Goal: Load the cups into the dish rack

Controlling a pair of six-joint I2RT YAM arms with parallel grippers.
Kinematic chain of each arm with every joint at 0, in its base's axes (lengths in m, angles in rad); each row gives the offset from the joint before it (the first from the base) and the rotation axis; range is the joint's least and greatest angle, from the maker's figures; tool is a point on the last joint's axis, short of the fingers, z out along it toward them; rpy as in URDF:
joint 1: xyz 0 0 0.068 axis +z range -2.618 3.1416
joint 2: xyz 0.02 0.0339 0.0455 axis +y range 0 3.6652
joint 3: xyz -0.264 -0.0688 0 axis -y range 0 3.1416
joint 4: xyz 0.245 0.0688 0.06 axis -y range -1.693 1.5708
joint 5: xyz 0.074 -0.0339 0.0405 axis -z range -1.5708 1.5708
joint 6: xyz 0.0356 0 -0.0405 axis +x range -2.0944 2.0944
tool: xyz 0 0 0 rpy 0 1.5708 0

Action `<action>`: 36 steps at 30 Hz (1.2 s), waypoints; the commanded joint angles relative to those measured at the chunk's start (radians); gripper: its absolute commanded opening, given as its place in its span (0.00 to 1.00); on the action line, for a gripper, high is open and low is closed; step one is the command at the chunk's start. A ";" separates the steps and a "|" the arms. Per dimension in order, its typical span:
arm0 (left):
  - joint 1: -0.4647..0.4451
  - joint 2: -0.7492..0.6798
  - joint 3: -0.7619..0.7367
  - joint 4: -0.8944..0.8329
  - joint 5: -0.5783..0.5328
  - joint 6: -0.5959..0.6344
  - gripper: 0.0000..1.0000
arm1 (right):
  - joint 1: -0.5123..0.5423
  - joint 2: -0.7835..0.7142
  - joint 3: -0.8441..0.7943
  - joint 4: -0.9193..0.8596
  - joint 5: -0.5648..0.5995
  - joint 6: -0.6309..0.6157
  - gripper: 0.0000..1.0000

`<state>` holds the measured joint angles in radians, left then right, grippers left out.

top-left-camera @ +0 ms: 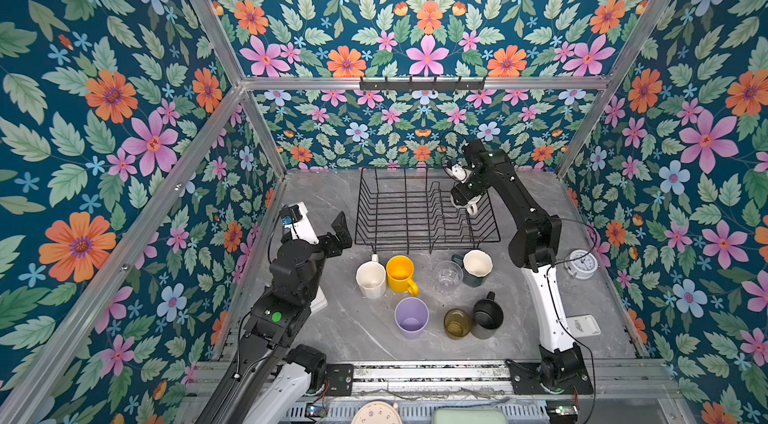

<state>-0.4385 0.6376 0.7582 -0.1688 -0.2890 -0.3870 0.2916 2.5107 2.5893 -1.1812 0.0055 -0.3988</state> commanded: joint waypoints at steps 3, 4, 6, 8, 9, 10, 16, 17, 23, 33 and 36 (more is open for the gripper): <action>0.001 0.002 0.000 0.002 -0.004 -0.001 1.00 | 0.000 0.017 0.004 0.012 -0.014 0.009 0.38; 0.001 0.002 0.000 0.002 -0.006 -0.003 1.00 | 0.000 0.019 0.003 0.009 -0.015 0.011 0.43; 0.001 0.003 -0.002 0.000 -0.003 -0.004 1.00 | 0.001 0.020 0.001 0.004 -0.023 0.012 0.57; 0.001 0.002 -0.003 -0.001 -0.004 -0.004 1.00 | 0.002 0.020 -0.003 0.005 -0.023 0.014 0.68; 0.001 0.002 -0.002 -0.001 -0.003 -0.004 1.00 | 0.003 0.020 -0.004 0.005 -0.025 0.017 0.71; 0.001 0.002 -0.002 -0.001 -0.004 -0.006 1.00 | 0.002 0.020 -0.005 0.006 -0.025 0.018 0.74; 0.001 0.002 -0.002 0.000 -0.003 -0.008 1.00 | 0.004 0.020 -0.009 0.002 -0.039 0.026 0.83; 0.001 0.002 -0.003 0.000 -0.002 -0.008 1.00 | 0.007 0.021 -0.011 0.001 -0.038 0.025 0.84; 0.001 0.006 0.000 0.003 0.003 -0.008 1.00 | 0.010 0.014 -0.018 0.006 -0.045 0.033 0.89; 0.001 0.005 -0.002 0.006 0.002 -0.010 1.00 | 0.013 0.009 -0.019 0.011 -0.049 0.041 0.90; 0.000 0.005 -0.002 0.005 0.003 -0.010 1.00 | 0.012 0.003 -0.021 0.014 -0.044 0.043 0.90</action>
<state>-0.4389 0.6437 0.7578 -0.1799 -0.2882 -0.3943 0.3008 2.5229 2.5690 -1.1450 -0.0235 -0.3721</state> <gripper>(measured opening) 0.996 0.901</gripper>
